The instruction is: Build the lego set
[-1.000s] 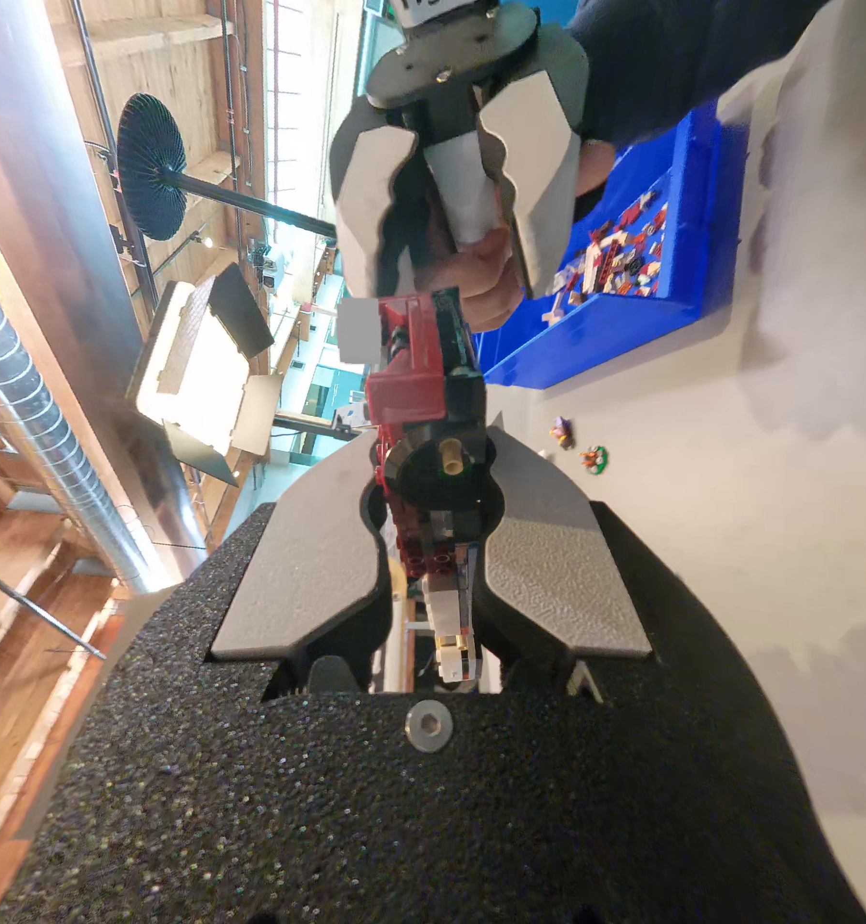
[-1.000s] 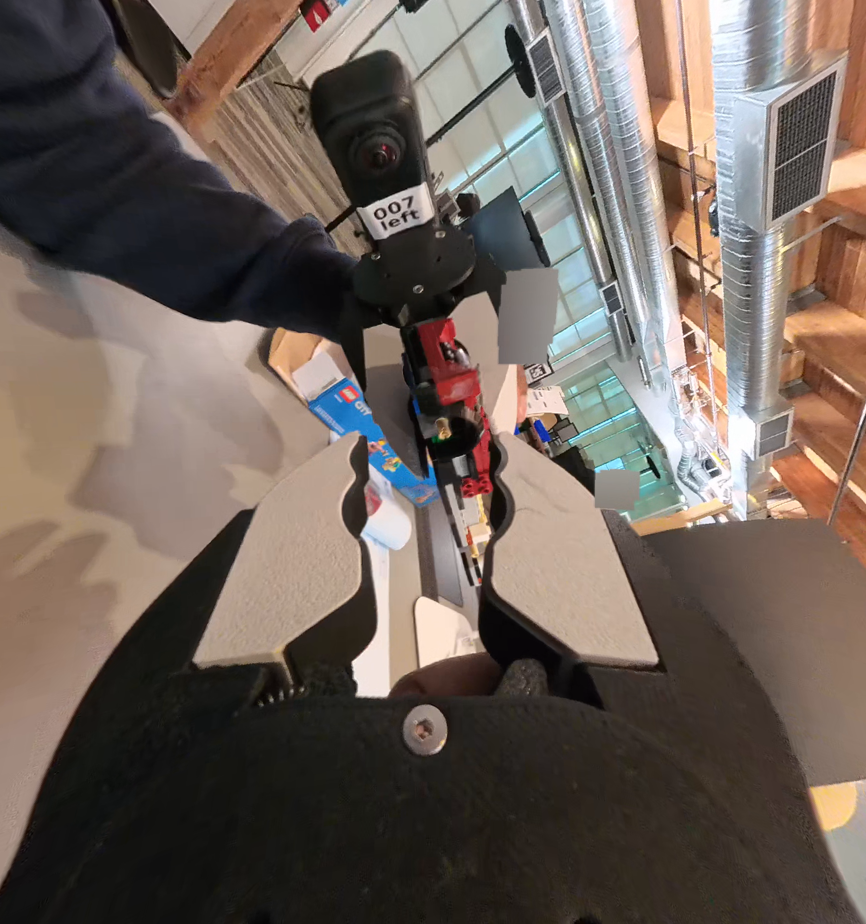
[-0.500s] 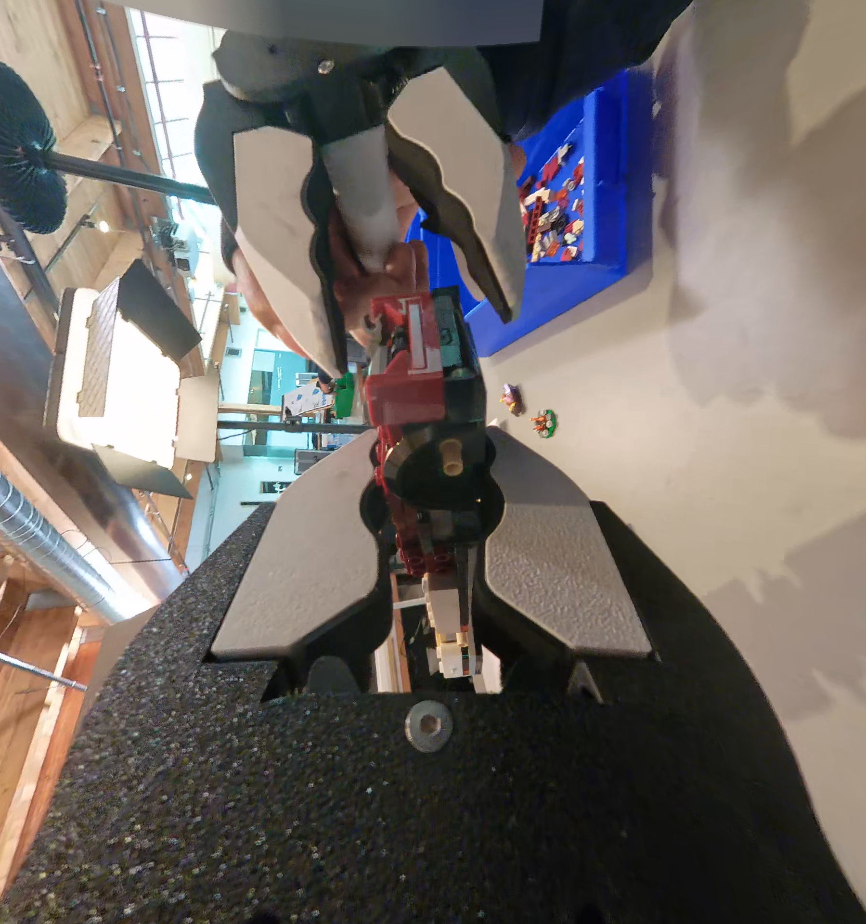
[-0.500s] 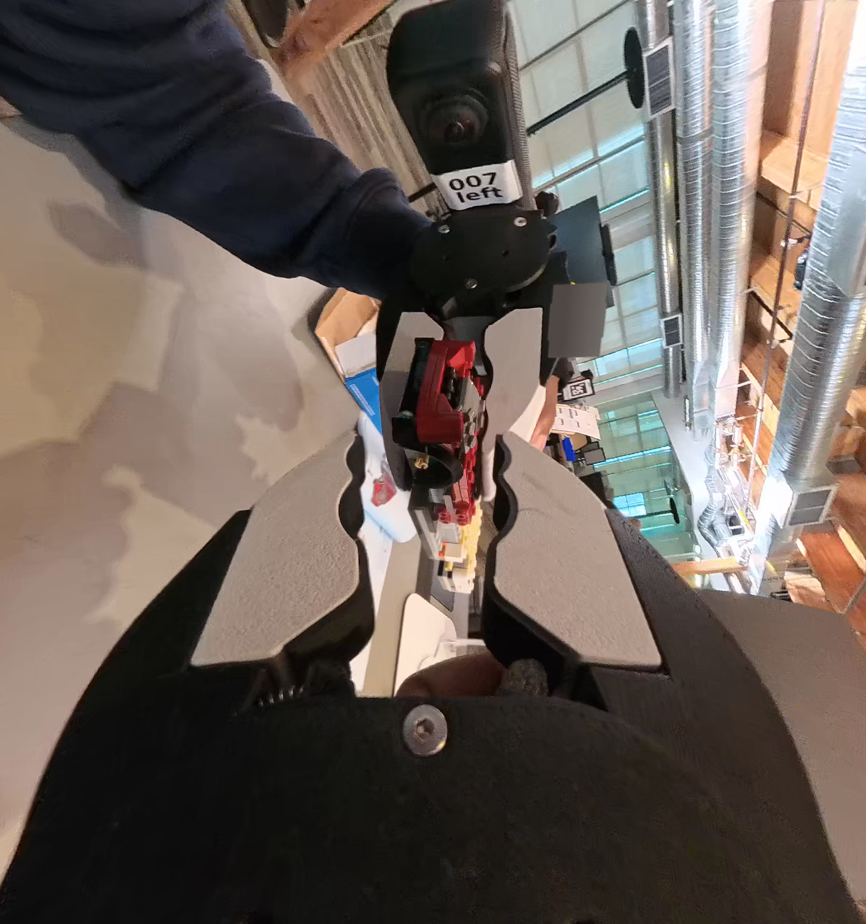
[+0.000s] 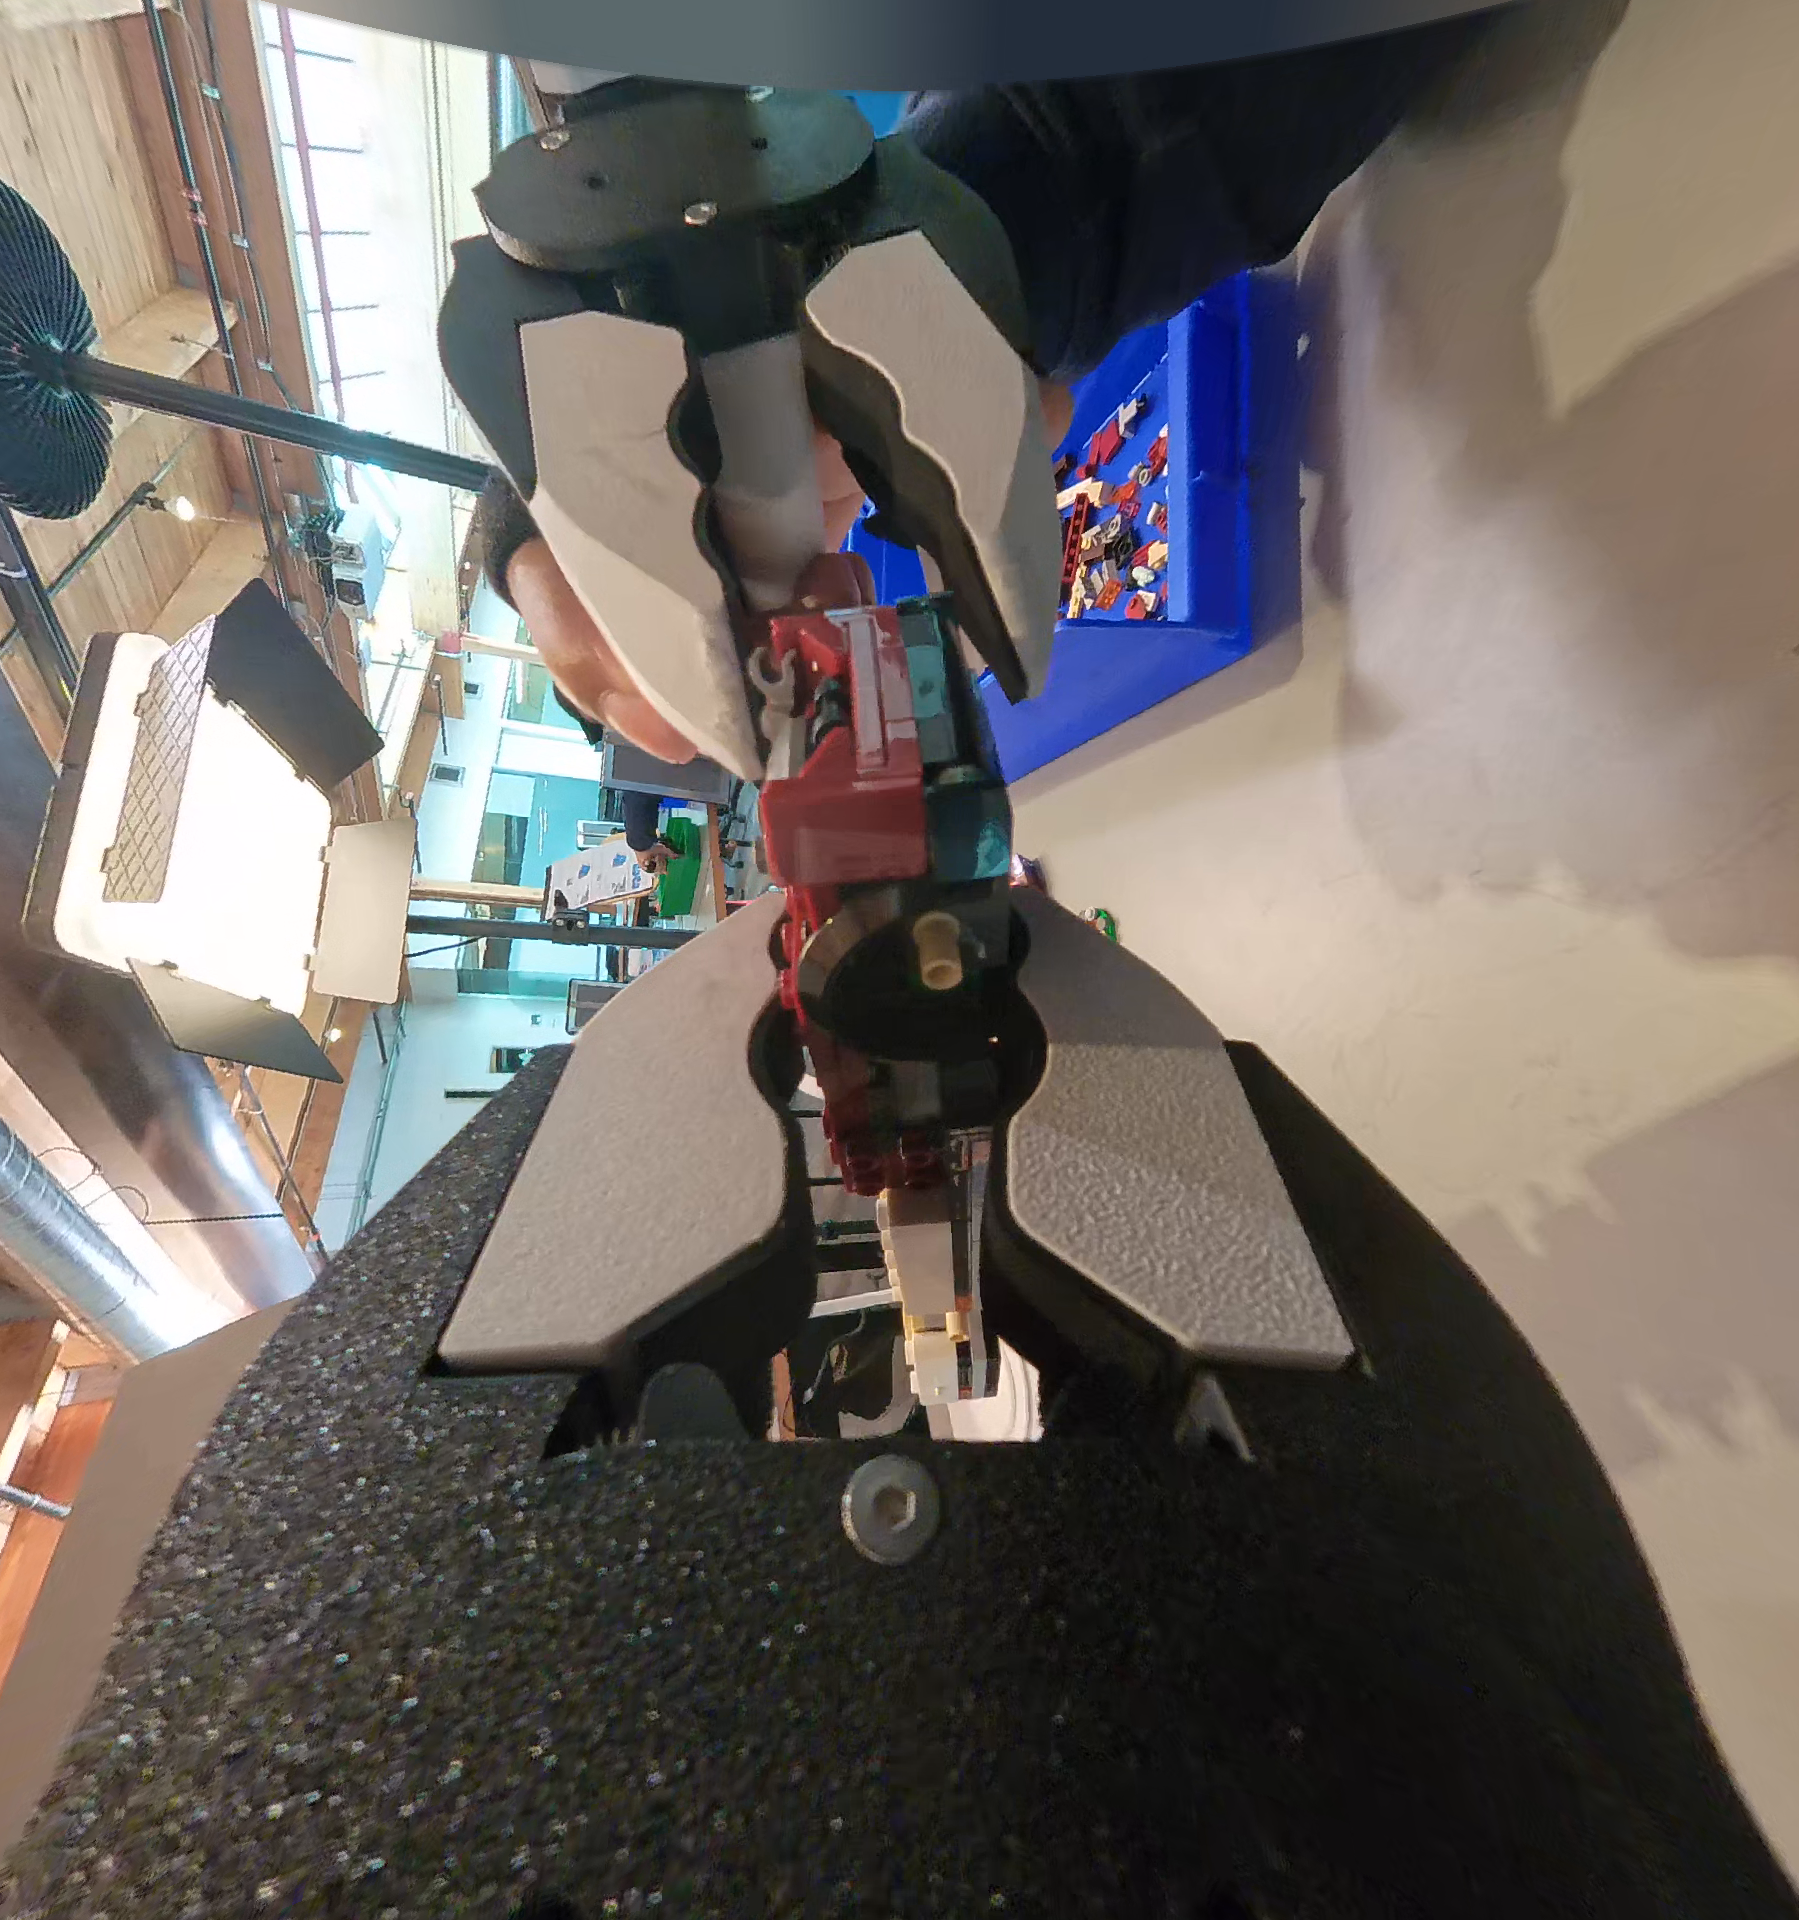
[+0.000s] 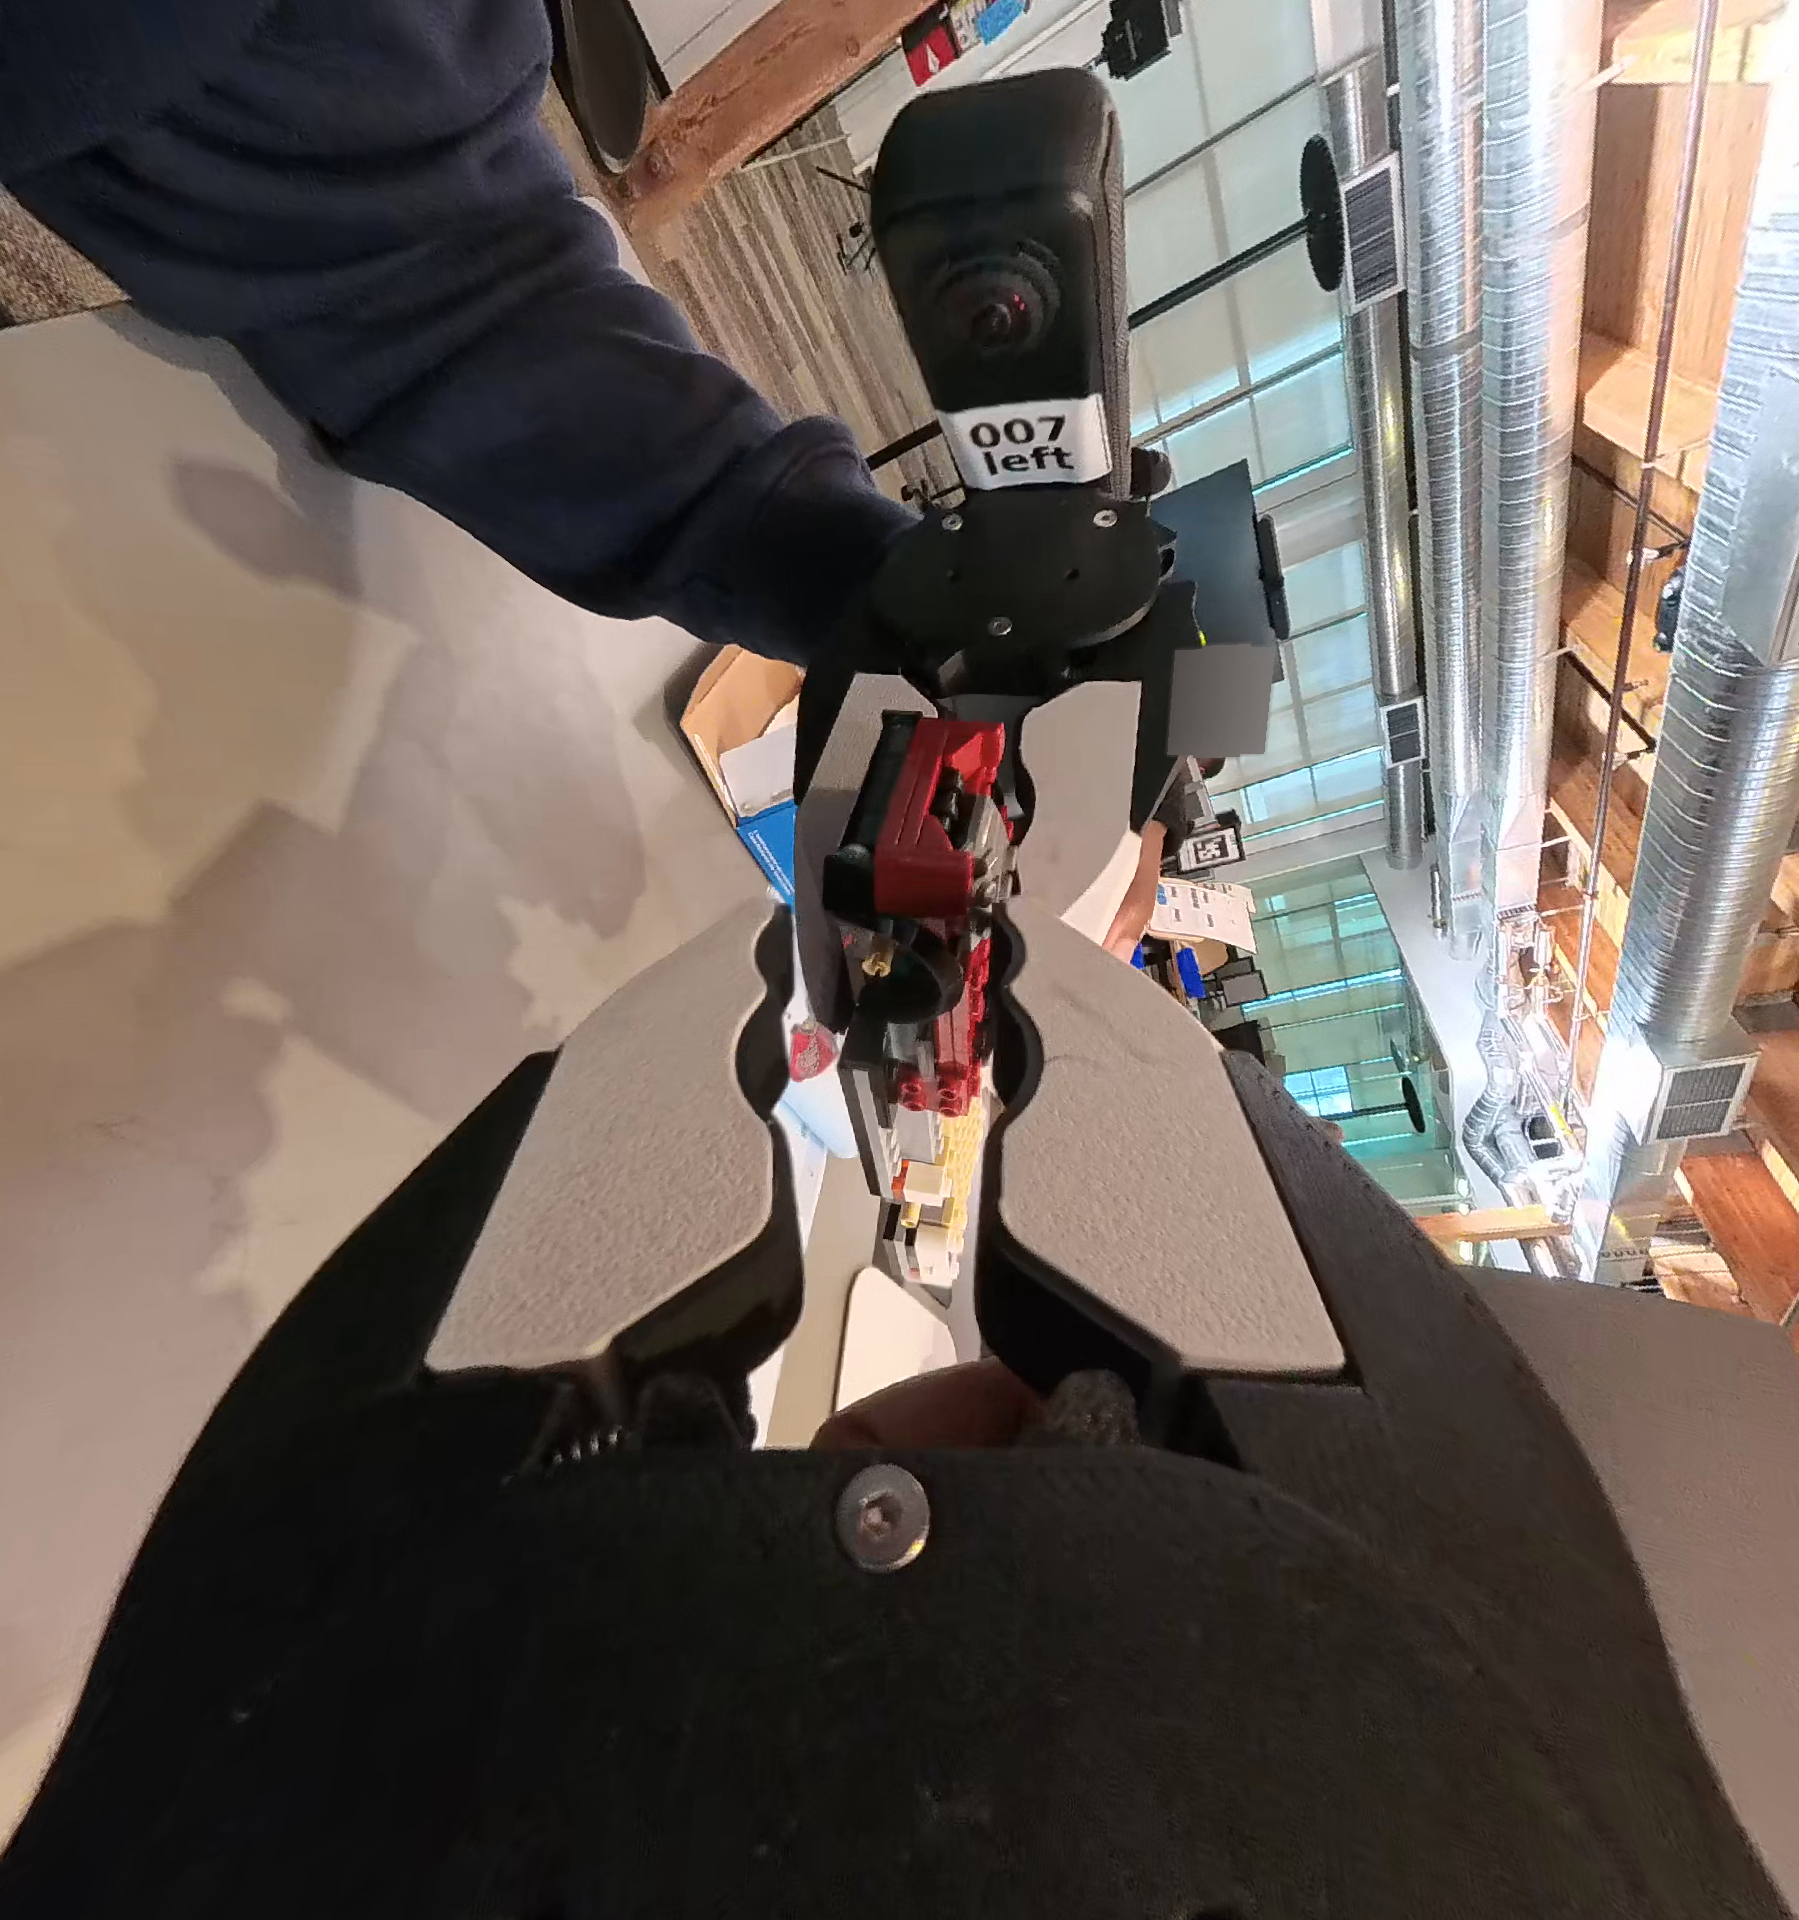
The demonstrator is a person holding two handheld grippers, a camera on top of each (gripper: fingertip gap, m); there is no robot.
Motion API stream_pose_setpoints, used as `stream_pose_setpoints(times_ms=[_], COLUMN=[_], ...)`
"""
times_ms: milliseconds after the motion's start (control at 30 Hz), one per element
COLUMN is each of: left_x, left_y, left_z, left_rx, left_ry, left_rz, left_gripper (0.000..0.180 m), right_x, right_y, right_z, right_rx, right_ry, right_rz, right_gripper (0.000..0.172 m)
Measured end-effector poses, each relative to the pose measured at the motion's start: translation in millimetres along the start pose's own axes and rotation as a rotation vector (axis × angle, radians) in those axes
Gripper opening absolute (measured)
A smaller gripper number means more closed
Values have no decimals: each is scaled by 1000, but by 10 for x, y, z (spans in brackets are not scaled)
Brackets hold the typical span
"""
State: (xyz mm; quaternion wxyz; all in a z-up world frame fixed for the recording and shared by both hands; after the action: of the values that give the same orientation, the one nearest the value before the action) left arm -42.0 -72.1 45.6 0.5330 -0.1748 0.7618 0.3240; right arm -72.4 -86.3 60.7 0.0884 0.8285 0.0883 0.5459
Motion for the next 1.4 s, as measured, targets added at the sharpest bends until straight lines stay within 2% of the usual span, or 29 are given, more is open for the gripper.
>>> stream_pose_setpoints(times_ms=[200,567,1400], left_x=[47,-25,90], left_y=[-21,-22,-64], left_z=[0,37,31], left_rx=[-8,2,-17], left_ry=[5,19,41], left_rz=[33,-18,70], left_gripper=[34,34,33], right_x=[-16,56,-27], right_y=[-22,-35,-56], right_z=[-4,14,-16], right_rx=[12,18,20], right_ry=[-12,19,-3], right_rz=[-4,70,24], right_gripper=[32,28,27])
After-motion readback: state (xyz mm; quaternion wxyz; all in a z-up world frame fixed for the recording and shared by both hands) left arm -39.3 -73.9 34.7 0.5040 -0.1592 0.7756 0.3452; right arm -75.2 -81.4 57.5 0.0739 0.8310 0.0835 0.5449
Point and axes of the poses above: each gripper's, where its closed fingertips meet, y back along the fingers, z out of its underside, x = y × z across the jaws, the point moved 1 cm from there along y, back along the fingers, and after that the axes turned 7 degrees about -x, right-handed, at the moved point
